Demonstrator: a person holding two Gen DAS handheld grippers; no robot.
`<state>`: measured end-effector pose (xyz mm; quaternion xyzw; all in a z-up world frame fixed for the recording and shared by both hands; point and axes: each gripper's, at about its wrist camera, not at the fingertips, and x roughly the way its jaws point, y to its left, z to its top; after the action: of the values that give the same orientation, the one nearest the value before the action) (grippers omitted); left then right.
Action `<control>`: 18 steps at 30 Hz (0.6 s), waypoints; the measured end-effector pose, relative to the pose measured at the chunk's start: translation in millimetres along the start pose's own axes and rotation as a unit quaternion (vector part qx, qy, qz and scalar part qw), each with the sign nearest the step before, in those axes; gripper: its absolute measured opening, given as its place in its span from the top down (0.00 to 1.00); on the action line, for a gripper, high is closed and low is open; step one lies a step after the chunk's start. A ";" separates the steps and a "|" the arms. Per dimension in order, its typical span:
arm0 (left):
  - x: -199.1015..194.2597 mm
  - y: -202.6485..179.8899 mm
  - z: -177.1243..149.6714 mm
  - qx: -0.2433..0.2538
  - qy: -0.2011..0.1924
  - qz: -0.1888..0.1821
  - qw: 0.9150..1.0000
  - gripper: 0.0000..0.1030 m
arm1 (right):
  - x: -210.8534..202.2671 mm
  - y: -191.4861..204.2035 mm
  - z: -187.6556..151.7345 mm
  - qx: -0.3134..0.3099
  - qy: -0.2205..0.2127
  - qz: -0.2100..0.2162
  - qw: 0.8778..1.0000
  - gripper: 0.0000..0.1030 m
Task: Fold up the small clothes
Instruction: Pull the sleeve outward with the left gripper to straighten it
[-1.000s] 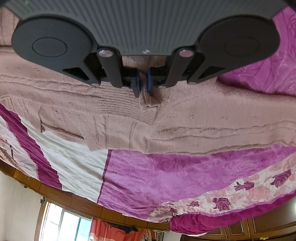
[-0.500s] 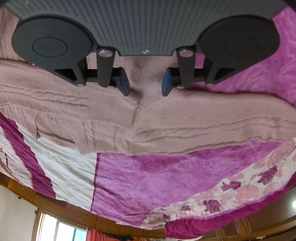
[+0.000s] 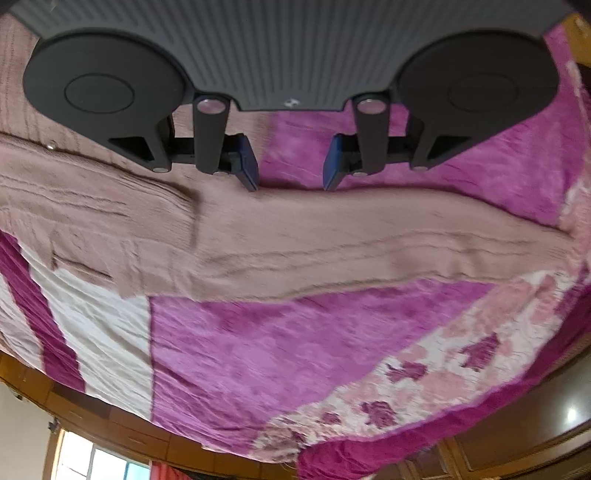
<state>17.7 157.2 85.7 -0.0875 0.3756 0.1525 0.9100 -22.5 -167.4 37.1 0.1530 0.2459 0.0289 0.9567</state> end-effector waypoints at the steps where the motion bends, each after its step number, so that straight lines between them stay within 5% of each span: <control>1: -1.3 6.9 2.2 -0.002 -0.002 0.006 1.000 0.61 | -2.5 2.5 0.9 -0.001 0.002 0.002 1.000 0.12; 10: 12.5 68.8 16.6 -0.037 0.010 0.046 0.998 0.60 | -20.6 10.8 -3.3 -0.008 0.032 -0.003 0.999 0.12; 13: 22.6 86.1 13.2 -0.070 0.017 0.049 0.996 0.48 | -22.0 9.2 -8.8 -0.006 0.046 -0.010 0.999 0.12; 18: 41.6 106.1 6.8 -0.113 0.030 0.052 0.992 0.46 | -18.8 8.7 -15.8 -0.016 0.063 -0.023 0.998 0.12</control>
<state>13.7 267.4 56.2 -0.1749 0.3872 0.2387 0.8732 -46.4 -157.1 35.4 0.1298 0.3085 0.0208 0.9421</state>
